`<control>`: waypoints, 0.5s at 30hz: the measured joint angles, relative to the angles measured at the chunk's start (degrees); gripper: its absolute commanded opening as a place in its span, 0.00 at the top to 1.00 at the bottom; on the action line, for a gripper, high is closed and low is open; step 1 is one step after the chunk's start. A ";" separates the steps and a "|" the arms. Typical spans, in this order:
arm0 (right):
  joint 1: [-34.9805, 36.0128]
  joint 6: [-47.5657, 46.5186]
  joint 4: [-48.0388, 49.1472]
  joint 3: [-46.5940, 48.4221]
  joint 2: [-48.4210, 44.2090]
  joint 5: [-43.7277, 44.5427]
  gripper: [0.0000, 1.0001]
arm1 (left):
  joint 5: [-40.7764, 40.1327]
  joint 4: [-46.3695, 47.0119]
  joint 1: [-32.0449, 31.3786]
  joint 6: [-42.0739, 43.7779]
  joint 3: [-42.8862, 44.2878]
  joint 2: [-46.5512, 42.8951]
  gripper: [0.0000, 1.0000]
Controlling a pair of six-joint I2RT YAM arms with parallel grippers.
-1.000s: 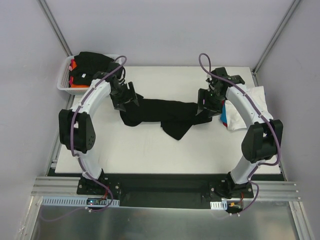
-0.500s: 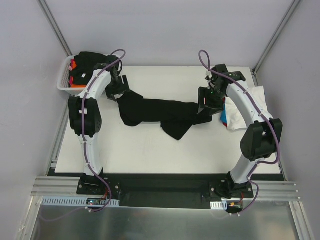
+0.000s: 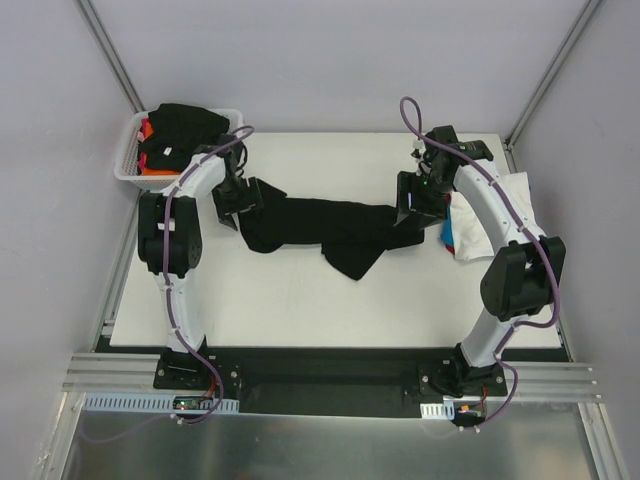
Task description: Fold and stack the t-shirts
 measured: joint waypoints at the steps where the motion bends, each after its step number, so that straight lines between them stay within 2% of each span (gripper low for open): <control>1: 0.00 0.09 0.04 -0.09 0.00 -0.13 0.32 | 0.28 0.07 -0.15 -0.09 -0.55 -0.42 0.29; 13: 0.00 0.81 0.92 -3.98 -0.09 -0.85 0.32 | 1.92 4.00 -1.14 -0.28 -2.27 -2.27 0.32; 14: 0.00 0.81 0.92 -3.98 -0.09 -0.83 0.33 | 2.03 4.24 -1.14 -0.37 -2.27 -2.27 0.33; 15: 0.00 0.81 0.92 -3.98 -0.09 -0.83 0.35 | 2.12 4.61 -1.14 -0.70 -2.27 -2.27 0.38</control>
